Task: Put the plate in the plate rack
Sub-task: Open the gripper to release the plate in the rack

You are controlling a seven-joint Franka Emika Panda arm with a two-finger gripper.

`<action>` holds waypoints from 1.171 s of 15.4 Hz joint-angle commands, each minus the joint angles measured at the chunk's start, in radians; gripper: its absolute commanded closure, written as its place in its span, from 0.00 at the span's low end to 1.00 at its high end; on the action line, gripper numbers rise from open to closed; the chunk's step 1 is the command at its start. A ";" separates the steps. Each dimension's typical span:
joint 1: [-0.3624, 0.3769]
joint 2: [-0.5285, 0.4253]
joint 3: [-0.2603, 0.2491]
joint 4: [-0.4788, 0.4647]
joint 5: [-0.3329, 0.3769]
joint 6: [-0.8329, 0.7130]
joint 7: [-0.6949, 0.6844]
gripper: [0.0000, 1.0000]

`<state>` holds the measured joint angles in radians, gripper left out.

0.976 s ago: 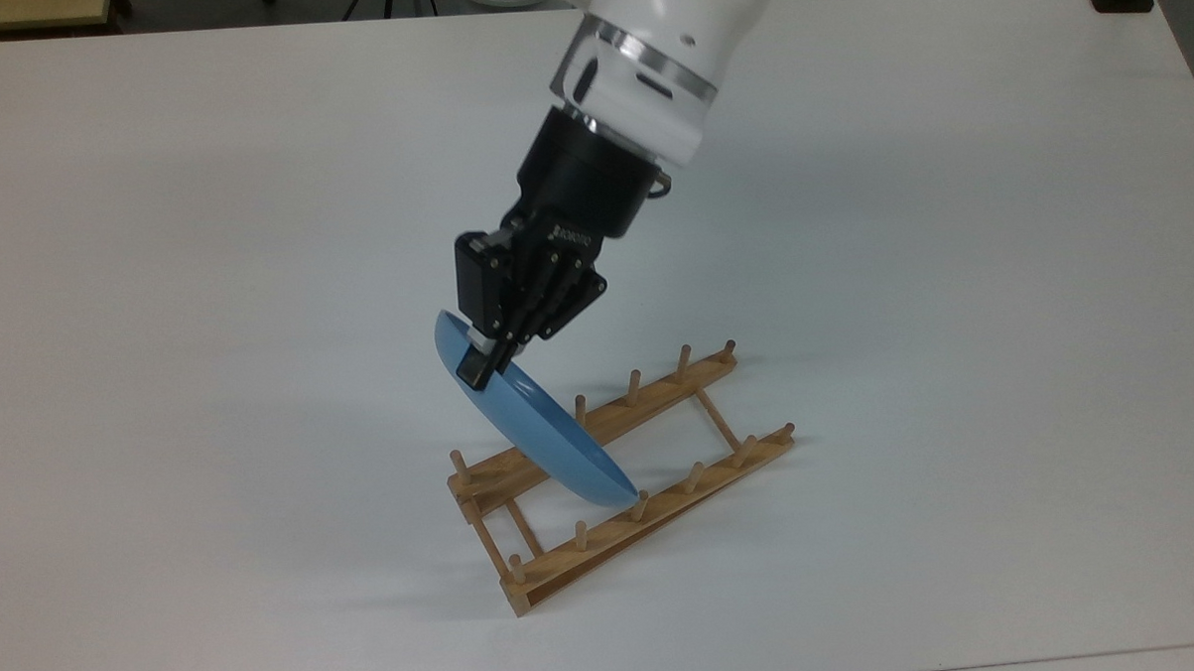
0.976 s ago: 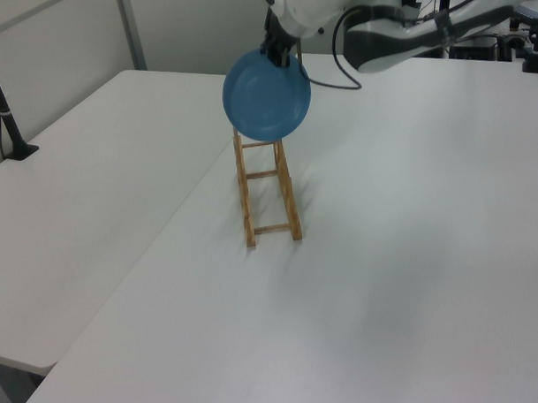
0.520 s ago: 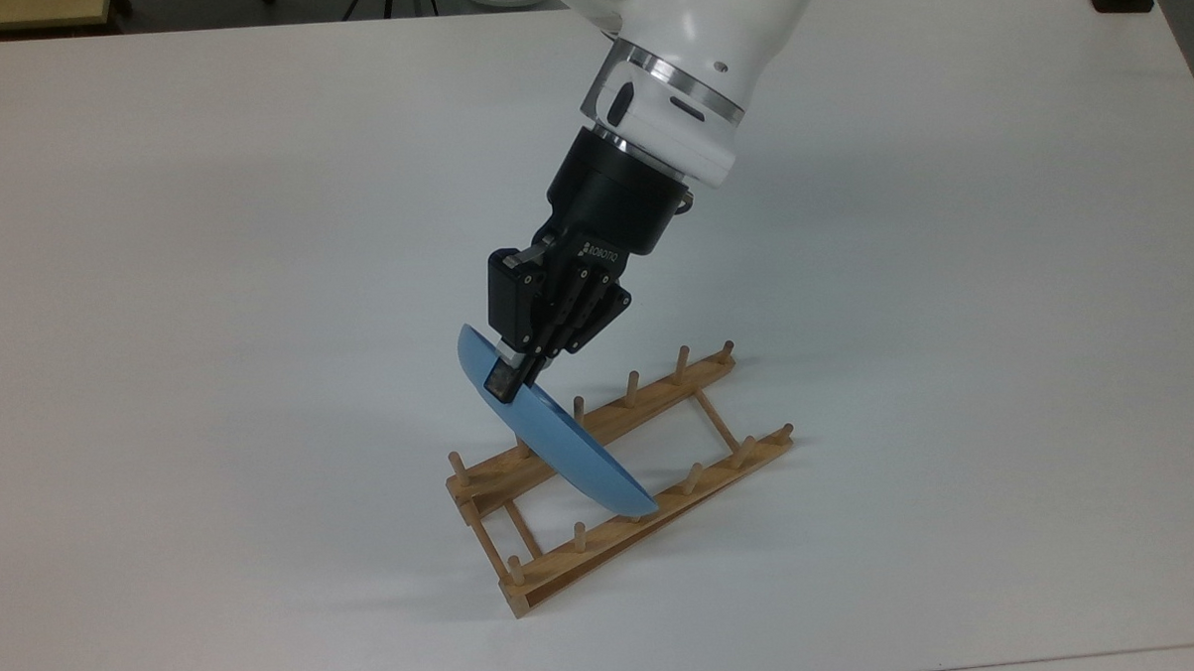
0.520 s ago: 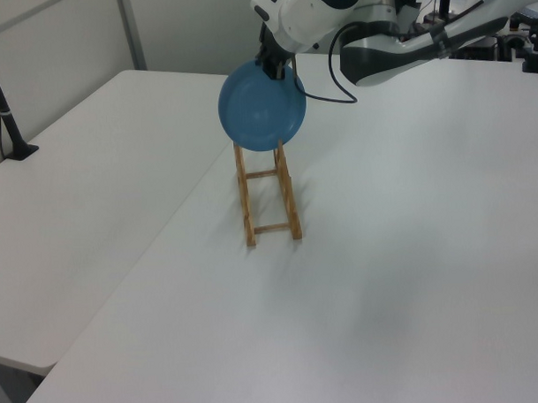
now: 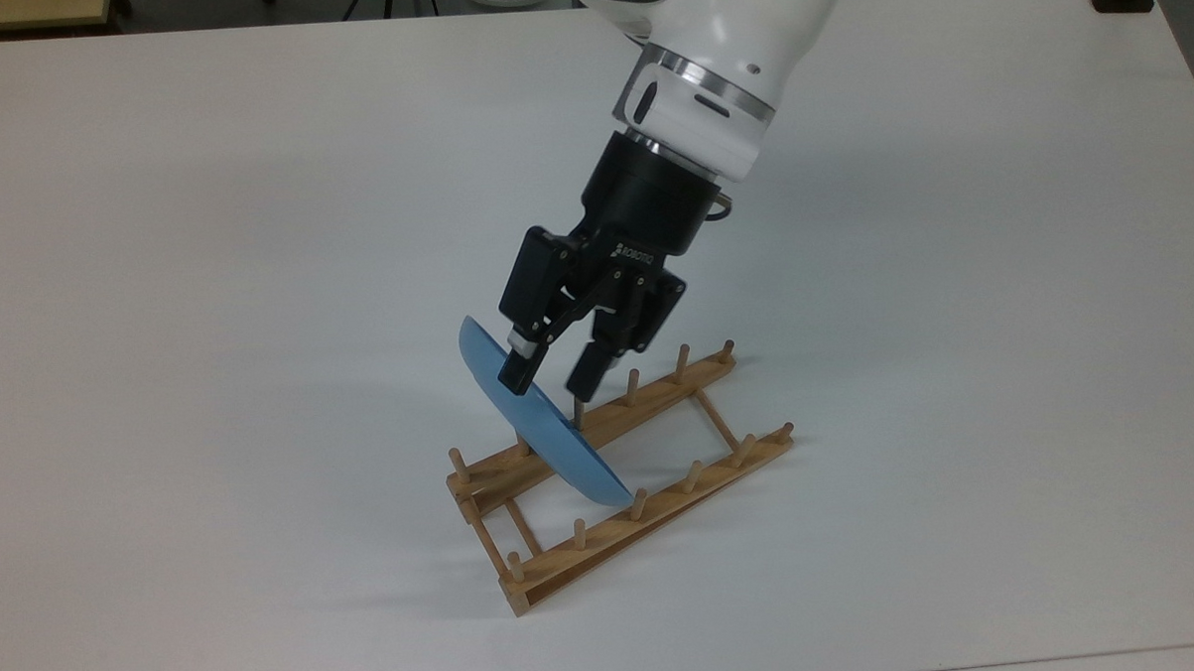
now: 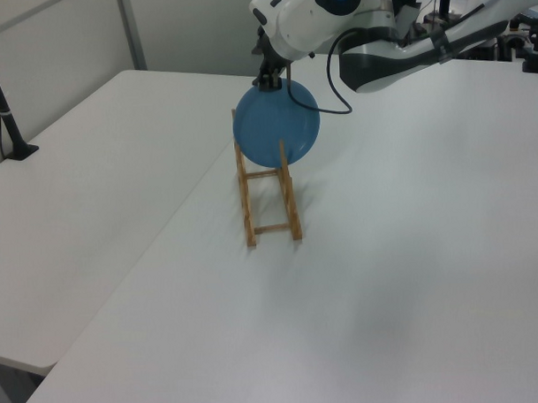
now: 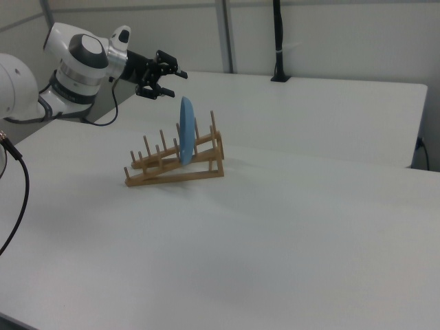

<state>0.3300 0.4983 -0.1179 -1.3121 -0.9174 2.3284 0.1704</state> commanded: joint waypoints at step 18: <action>-0.075 -0.148 0.138 -0.053 0.685 -0.270 0.561 0.00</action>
<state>0.3072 0.4509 -0.0144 -1.3126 -0.4250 2.2165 0.7248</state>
